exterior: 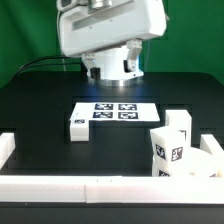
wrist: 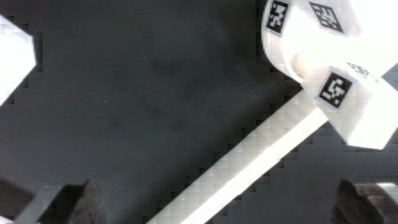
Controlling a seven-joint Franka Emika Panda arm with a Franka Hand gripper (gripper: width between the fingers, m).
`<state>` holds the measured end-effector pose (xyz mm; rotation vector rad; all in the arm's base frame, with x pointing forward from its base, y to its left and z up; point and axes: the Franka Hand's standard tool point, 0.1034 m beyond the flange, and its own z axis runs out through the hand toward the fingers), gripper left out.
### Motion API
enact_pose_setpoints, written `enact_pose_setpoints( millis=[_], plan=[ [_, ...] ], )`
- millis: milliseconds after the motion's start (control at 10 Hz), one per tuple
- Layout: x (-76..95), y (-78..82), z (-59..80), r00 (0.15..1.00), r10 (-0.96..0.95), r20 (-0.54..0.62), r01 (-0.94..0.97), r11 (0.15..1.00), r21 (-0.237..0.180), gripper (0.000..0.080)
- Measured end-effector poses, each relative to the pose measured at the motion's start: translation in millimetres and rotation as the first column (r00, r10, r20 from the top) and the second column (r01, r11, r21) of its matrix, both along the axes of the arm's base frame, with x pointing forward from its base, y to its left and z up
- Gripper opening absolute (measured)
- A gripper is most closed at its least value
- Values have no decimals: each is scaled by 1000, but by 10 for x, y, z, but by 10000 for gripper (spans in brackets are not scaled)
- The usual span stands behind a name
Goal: Assemble stool
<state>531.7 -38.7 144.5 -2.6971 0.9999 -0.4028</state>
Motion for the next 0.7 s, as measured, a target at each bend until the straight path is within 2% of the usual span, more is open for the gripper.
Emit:
enact_pose_setpoints(
  millis=[100,300,500,700],
  plan=[
    [50,-128,-63,1000,-8,-25,8,1000,24,649],
    [84,-284,-222,998,-25,-62,27,999,36,649],
    [-15,-329,-460,996,-48,-69,46,998,-31,649],
    [12,-333,-417,997,-41,-65,39,999,-25,649]
  ],
)
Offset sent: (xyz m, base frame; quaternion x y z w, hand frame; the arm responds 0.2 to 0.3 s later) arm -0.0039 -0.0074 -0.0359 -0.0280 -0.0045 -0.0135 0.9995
